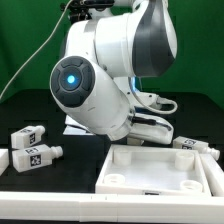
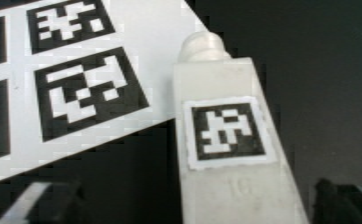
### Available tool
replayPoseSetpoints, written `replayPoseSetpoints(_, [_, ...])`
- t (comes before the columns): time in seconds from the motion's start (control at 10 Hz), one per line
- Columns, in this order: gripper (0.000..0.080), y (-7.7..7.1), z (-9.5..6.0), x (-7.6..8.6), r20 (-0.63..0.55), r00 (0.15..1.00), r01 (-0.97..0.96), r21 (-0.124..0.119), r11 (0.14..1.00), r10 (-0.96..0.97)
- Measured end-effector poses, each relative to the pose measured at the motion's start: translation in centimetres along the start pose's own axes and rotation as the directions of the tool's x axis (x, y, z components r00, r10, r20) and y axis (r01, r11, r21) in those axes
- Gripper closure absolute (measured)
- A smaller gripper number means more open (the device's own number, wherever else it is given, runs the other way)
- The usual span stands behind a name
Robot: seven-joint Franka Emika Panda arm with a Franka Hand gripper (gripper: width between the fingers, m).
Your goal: Assemble one leg
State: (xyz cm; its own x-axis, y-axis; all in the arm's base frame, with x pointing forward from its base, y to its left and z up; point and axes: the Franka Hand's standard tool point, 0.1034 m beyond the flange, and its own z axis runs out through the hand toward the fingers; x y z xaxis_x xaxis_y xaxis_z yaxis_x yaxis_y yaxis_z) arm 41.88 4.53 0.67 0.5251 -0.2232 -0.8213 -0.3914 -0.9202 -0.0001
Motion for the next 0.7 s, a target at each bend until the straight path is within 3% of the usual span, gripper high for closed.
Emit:
replayPoseSetpoints(0.1, [0.0279, -0.1, 0.1, 0.0, 0.001, 1.0, 0.001, -0.001, 1.0, -0.001])
replayPoseSetpoints(0.2, [0.0456, -0.2, 0.1, -0.1, 0.001, 1.0, 0.003, -0.002, 1.0, -0.003])
replayPoseSetpoints(0.3, [0.0516, -0.2, 0.1, -0.1, 0.001, 1.0, 0.004, -0.003, 1.0, -0.004])
replayPoseSetpoints(0.7, [0.0516, -0.4, -0.9, -0.1, -0.019, 0.998, 0.066, -0.008, 0.998, -0.067])
